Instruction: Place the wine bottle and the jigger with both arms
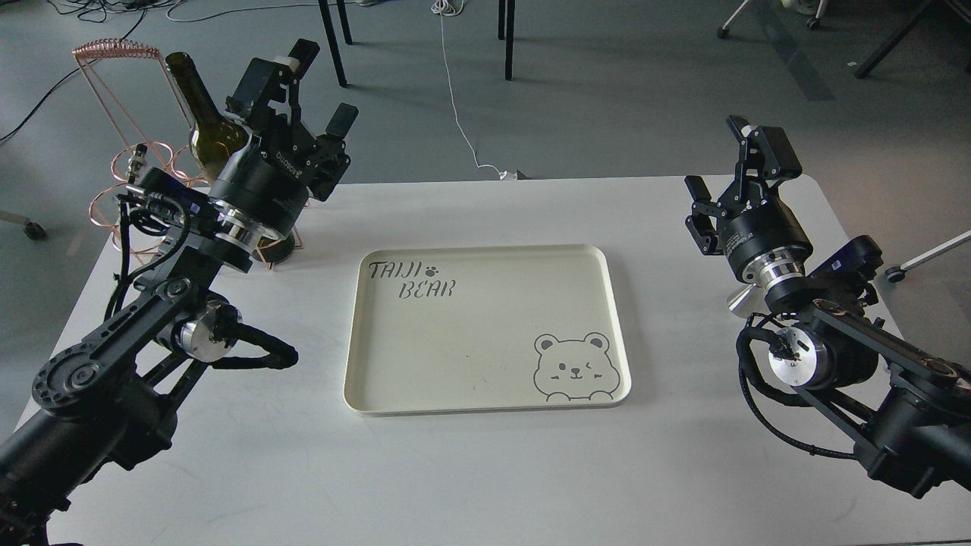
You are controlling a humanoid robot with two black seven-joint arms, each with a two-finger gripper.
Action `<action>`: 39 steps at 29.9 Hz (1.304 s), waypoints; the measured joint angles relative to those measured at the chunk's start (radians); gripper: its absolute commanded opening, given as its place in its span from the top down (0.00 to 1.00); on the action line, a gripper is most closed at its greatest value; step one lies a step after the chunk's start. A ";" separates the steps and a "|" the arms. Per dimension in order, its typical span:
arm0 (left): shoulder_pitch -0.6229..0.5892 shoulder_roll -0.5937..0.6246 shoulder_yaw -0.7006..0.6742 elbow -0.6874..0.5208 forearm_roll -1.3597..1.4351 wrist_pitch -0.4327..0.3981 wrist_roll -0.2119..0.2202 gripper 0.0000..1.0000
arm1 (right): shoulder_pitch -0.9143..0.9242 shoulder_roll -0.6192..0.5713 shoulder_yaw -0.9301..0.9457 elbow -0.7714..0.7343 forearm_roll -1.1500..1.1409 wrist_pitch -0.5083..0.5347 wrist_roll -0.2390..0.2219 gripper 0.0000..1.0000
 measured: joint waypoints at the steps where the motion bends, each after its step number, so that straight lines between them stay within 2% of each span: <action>1: 0.016 -0.007 -0.020 0.000 0.000 -0.019 0.010 0.02 | -0.001 0.000 0.008 0.000 0.000 0.000 0.000 0.01; 4: 0.058 -0.022 -0.079 0.001 0.000 -0.063 0.039 0.02 | -0.004 0.000 0.024 0.000 0.000 -0.001 0.000 0.01; 12: 0.099 -0.023 -0.101 0.008 -0.054 -0.072 0.038 0.02 | -0.028 -0.001 0.023 0.010 0.000 -0.001 0.000 0.01; 18: 0.093 -0.010 -0.108 0.017 -0.158 -0.081 0.066 0.02 | -0.017 -0.006 0.019 0.006 0.000 0.002 0.000 0.01; 23: 0.097 0.012 -0.128 0.020 -0.178 -0.140 0.094 0.02 | -0.017 -0.009 0.017 0.010 0.000 0.004 0.000 0.01; 26: 0.106 0.010 -0.143 0.021 -0.179 -0.165 0.097 0.02 | -0.018 -0.009 0.019 0.010 0.000 0.004 0.000 0.01; 39: 0.141 -0.005 -0.139 0.014 -0.175 -0.169 0.089 0.02 | -0.057 0.022 0.016 0.018 0.000 0.002 0.000 0.01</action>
